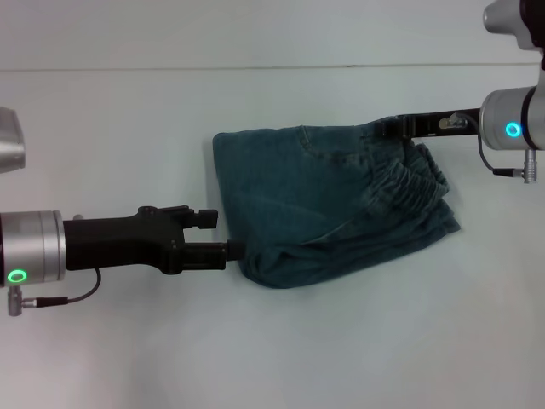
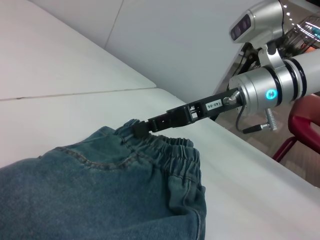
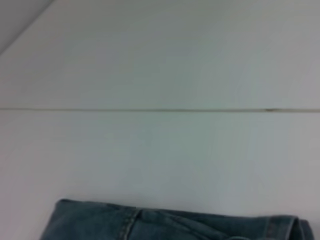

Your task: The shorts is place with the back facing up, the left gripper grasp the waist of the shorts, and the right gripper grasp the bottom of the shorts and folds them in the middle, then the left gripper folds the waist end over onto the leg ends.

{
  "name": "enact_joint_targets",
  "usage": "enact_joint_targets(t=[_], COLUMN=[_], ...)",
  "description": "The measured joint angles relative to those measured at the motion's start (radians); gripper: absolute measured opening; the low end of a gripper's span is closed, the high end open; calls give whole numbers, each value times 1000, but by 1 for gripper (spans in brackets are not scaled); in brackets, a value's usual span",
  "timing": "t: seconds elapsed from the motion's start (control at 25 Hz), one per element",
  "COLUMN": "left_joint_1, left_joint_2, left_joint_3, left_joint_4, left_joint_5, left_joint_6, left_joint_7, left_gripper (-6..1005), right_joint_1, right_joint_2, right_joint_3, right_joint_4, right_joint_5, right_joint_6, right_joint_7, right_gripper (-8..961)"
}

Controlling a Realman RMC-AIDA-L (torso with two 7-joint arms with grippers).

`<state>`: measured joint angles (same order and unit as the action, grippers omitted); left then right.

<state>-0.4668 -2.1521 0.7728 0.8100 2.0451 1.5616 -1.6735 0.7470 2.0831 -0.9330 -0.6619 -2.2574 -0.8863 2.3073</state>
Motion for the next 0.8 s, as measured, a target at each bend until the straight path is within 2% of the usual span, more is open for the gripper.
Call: enact_joint_targets(t=[0.12,0.4,0.64,0.72,0.8], left_joint_1=[2,6,7,7,7], left_joint_2=[0,0,2,2,3], left_joint_3=[-4,-33,-51,-52,-53], left_joint_4=[0,2,2,2,2], left_joint_5=[-5,-6,-8,-8,-8], left_joint_6=[0,0,7,7,6], left_joint_7=[0,4,12,12,12], left_gripper=[844,844,844,844,844], right_joint_1=[-37,-189,-314,-350,-377], right_joint_2=[-4,-14,-14,-13,-24], right_joint_3=[5,108,263,298,306], right_joint_4=[-46,-173,-183,-186,-190], right_joint_5=[75,335,586,610,597], right_joint_6=[-39,-172,-402,-483,-572], right_joint_7=[-38,-226,-547,-638,-711], right_gripper=[208,518,821,819,816])
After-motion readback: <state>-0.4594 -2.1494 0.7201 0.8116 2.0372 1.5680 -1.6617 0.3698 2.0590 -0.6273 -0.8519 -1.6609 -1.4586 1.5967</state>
